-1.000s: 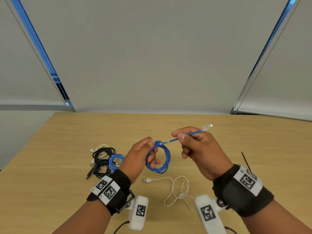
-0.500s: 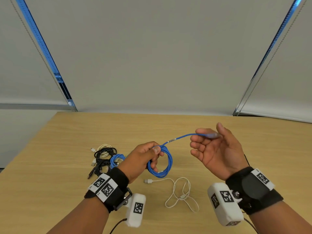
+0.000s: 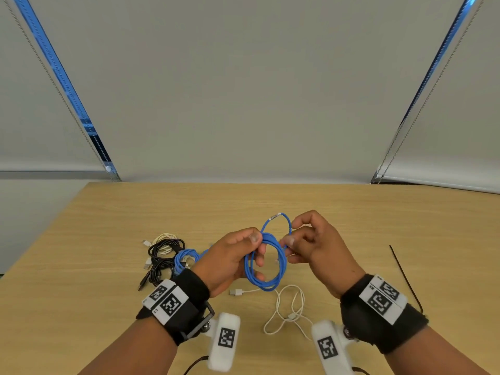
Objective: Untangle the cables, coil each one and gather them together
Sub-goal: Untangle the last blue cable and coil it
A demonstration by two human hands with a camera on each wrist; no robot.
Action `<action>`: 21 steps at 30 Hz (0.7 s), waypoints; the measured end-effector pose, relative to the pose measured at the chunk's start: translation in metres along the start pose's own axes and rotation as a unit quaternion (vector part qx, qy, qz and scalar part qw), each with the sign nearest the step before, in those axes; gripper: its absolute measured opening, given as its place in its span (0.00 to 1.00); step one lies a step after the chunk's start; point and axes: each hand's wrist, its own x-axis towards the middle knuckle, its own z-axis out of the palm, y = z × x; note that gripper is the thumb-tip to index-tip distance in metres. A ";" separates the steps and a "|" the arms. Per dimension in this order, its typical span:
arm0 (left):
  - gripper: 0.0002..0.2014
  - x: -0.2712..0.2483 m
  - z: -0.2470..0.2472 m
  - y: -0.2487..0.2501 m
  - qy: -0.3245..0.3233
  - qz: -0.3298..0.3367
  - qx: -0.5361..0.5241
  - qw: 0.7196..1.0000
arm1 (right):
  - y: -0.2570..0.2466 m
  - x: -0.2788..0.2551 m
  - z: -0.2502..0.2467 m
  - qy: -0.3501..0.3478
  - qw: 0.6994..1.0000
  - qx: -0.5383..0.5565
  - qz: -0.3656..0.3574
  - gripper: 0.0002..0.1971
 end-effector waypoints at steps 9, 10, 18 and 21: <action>0.16 0.007 0.011 -0.011 0.135 0.093 0.212 0.963 | 0.008 -0.010 0.028 -0.044 0.986 0.138 0.084 0.23; 0.16 0.008 0.013 -0.012 0.142 0.101 0.228 0.958 | 0.009 -0.011 0.031 -0.053 0.989 0.110 0.080 0.25; 0.15 0.010 0.005 -0.012 0.215 0.113 0.262 0.934 | 0.015 -0.010 0.023 -0.083 0.990 -0.090 0.069 0.15; 0.17 0.012 -0.008 -0.009 0.257 0.102 0.217 0.936 | 0.014 -0.012 0.014 -0.115 0.984 -0.112 0.070 0.17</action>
